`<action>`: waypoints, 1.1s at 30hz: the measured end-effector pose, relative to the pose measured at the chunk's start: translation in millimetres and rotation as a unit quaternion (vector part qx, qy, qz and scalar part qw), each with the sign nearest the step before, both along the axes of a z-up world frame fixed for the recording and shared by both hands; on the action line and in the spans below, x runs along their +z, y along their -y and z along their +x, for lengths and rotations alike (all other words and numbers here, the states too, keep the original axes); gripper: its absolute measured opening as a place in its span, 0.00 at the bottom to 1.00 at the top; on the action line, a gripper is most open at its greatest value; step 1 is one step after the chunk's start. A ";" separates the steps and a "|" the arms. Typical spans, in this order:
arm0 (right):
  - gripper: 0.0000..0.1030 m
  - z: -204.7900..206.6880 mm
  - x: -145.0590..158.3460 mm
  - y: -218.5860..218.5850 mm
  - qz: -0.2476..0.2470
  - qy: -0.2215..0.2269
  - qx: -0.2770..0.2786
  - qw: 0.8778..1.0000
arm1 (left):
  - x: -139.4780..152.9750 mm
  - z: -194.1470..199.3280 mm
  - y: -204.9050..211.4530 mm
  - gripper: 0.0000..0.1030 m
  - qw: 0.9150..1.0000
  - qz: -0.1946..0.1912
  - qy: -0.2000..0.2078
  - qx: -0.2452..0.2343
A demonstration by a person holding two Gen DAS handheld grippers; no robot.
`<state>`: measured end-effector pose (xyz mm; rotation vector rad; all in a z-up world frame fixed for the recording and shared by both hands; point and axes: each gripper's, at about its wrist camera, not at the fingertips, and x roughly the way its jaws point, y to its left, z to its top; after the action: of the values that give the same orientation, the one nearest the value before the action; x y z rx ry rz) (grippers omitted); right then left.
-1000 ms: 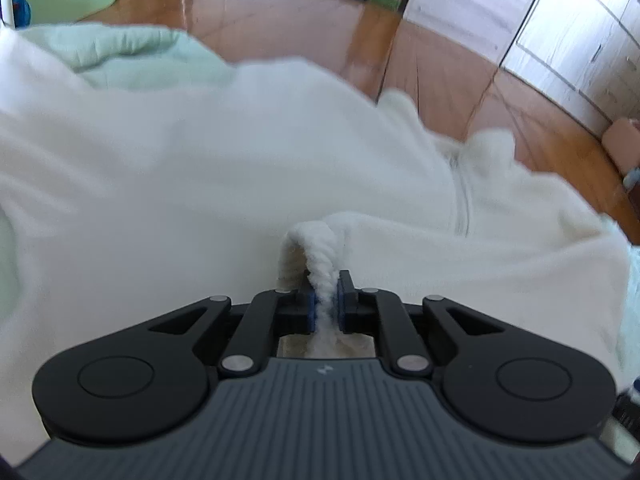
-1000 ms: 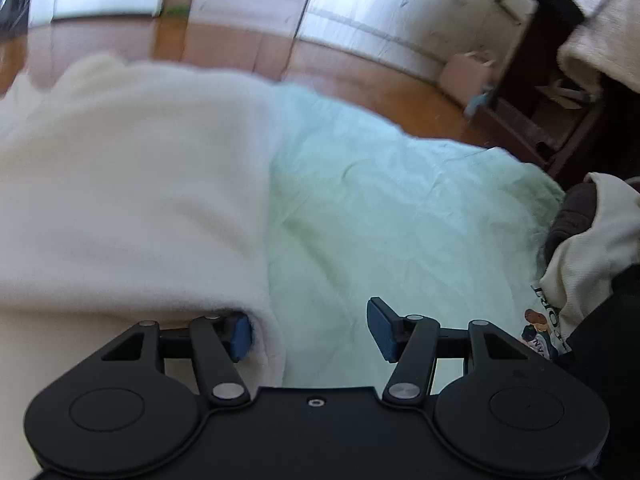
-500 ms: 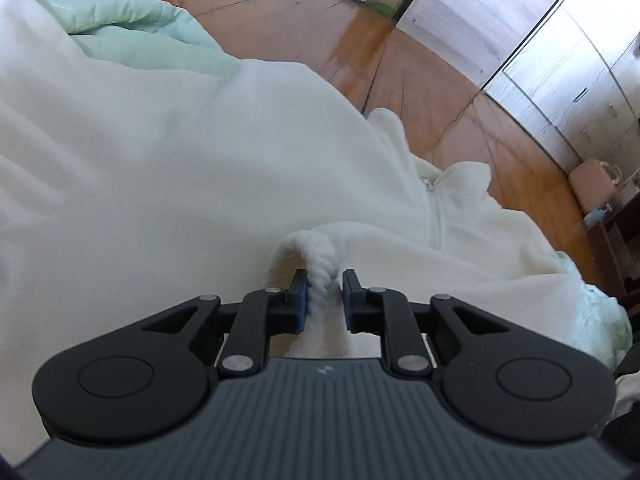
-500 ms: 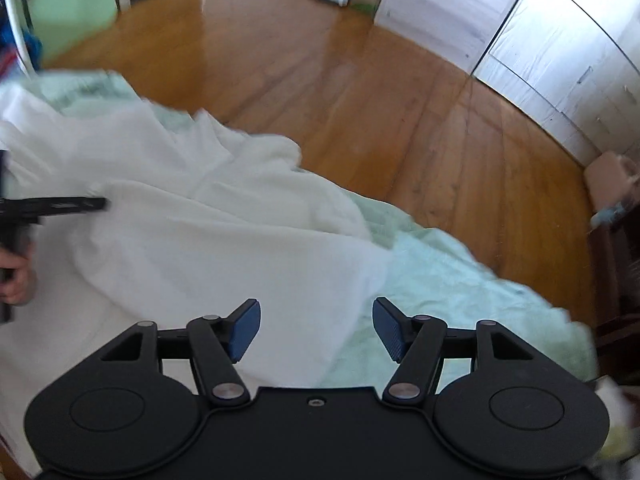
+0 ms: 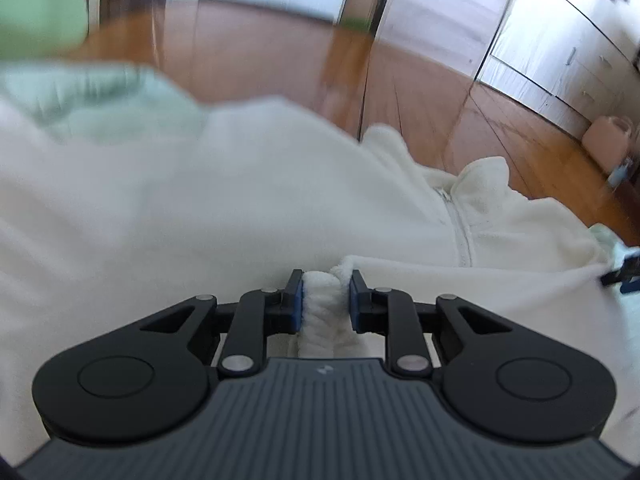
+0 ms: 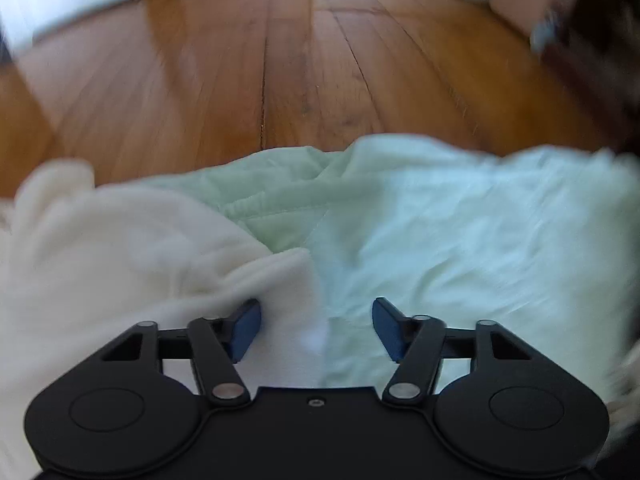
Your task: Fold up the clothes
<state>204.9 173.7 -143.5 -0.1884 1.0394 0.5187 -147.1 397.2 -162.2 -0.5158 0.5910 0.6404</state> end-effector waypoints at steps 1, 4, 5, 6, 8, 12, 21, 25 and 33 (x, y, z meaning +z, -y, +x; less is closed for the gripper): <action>0.04 -3.6 2.4 3.1 0.023 0.000 0.005 1.000 | 1.9 -0.3 5.8 0.20 1.000 0.017 0.003 0.002; 0.03 -18.4 33.6 19.0 0.056 0.086 0.013 0.995 | 7.3 -7.7 2.6 0.21 0.999 -0.003 0.041 -0.002; 0.03 -17.6 42.1 26.9 0.059 0.109 0.003 0.992 | 7.9 -7.9 1.4 0.21 0.998 -0.012 0.053 -0.012; 0.03 -14.8 43.6 30.2 0.049 0.115 0.000 0.992 | 8.0 -7.1 0.9 0.21 0.997 -0.019 0.064 -0.027; 0.03 -11.2 38.7 29.9 0.018 0.117 0.011 0.993 | 6.7 1.4 4.9 0.21 0.998 -0.011 0.044 -0.037; 0.02 -16.6 33.5 17.6 -0.024 0.143 0.037 0.989 | -2.8 23.6 8.4 0.22 0.999 0.006 -0.029 -0.035; 0.11 29.8 45.8 58.9 0.040 0.052 -0.021 0.998 | -2.5 6.3 -6.5 0.41 0.998 -0.065 0.000 0.001; 0.40 5.6 42.5 77.7 0.049 -0.085 -0.002 0.995 | -0.7 2.5 -2.5 0.41 0.998 -0.067 0.005 -0.012; 0.57 -92.1 39.8 88.3 -0.017 -0.079 0.151 0.985 | -8.9 3.7 -2.6 0.42 0.995 -0.072 -0.059 0.029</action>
<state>112.9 85.4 -103.7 -0.3430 1.1823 0.8004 -143.4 399.8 -171.1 -0.6355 0.7406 0.6899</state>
